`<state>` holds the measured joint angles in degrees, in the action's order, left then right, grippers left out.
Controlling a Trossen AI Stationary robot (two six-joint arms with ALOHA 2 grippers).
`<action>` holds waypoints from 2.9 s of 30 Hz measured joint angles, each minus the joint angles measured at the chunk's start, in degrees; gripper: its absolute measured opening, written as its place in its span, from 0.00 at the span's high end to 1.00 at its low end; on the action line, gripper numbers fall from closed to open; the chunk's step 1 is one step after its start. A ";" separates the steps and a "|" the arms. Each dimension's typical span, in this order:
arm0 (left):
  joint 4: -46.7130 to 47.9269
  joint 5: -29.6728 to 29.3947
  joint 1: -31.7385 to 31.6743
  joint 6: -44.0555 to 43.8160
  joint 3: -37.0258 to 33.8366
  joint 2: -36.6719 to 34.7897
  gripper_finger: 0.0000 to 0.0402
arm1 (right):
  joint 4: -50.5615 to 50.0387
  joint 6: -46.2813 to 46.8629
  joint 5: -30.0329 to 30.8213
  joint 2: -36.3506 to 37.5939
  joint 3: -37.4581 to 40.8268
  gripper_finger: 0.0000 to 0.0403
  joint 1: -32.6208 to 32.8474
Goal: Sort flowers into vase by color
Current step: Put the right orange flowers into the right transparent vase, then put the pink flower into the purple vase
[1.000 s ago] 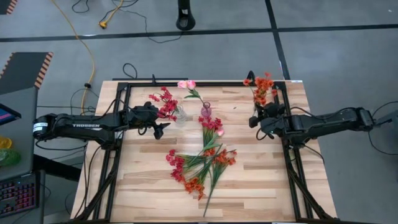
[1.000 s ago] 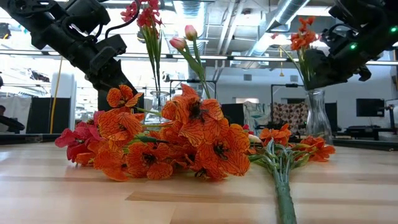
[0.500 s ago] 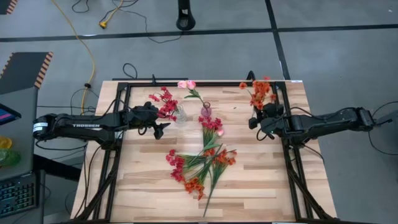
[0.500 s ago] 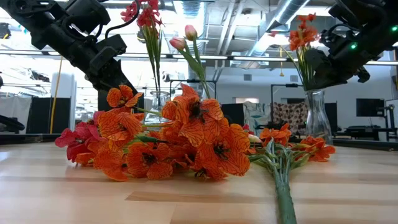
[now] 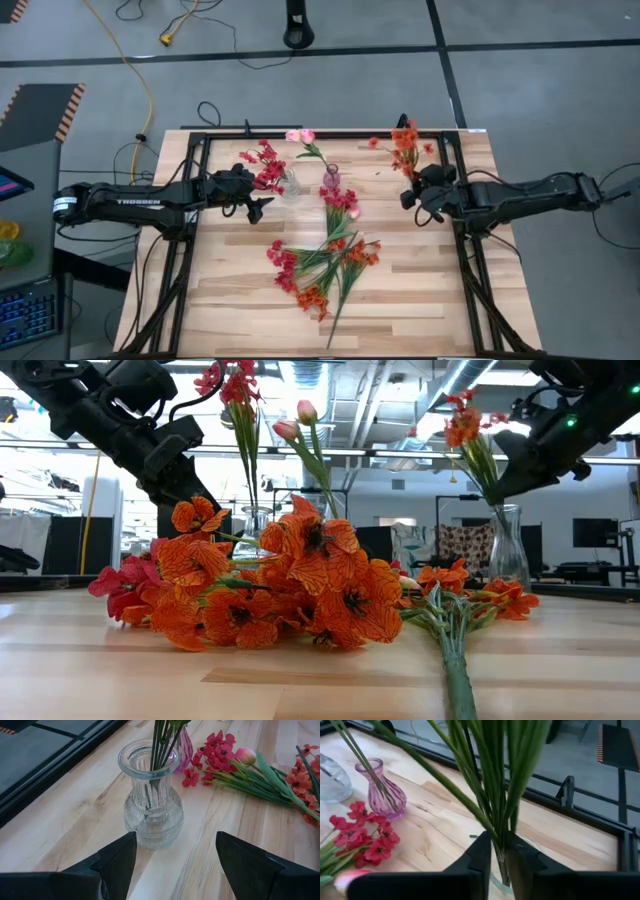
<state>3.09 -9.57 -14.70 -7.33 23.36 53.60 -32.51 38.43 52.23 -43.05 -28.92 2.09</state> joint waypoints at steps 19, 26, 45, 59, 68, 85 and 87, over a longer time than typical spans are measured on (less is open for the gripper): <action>0.00 0.35 0.00 0.02 0.02 0.00 0.36 | -1.61 -4.63 -9.40 3.83 -0.39 0.50 0.00; 0.00 0.36 0.00 0.02 0.00 0.00 0.36 | -14.16 -2.69 -15.27 7.11 -5.28 0.51 0.00; -7.58 3.33 11.50 -9.45 0.01 0.02 0.36 | -21.29 -2.44 -30.36 7.61 -13.34 0.51 0.07; -19.78 -9.58 26.71 -10.95 0.02 0.02 0.36 | -21.10 -2.44 -30.36 7.61 -13.34 0.51 0.07; -27.96 -14.46 31.02 -12.42 0.69 6.95 0.36 | -20.45 -2.42 -30.36 7.61 -13.34 0.52 0.07; -24.24 -20.12 32.33 -5.89 27.91 42.86 0.36 | -17.56 -2.44 -31.79 7.43 -13.34 0.52 0.17; -21.76 -20.96 32.30 -6.55 31.35 45.92 0.36 | -17.58 -2.44 -31.91 7.43 -13.34 0.52 0.17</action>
<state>-18.67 -30.53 17.61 -13.88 54.70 99.52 -50.09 35.99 20.32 -35.62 -42.26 2.26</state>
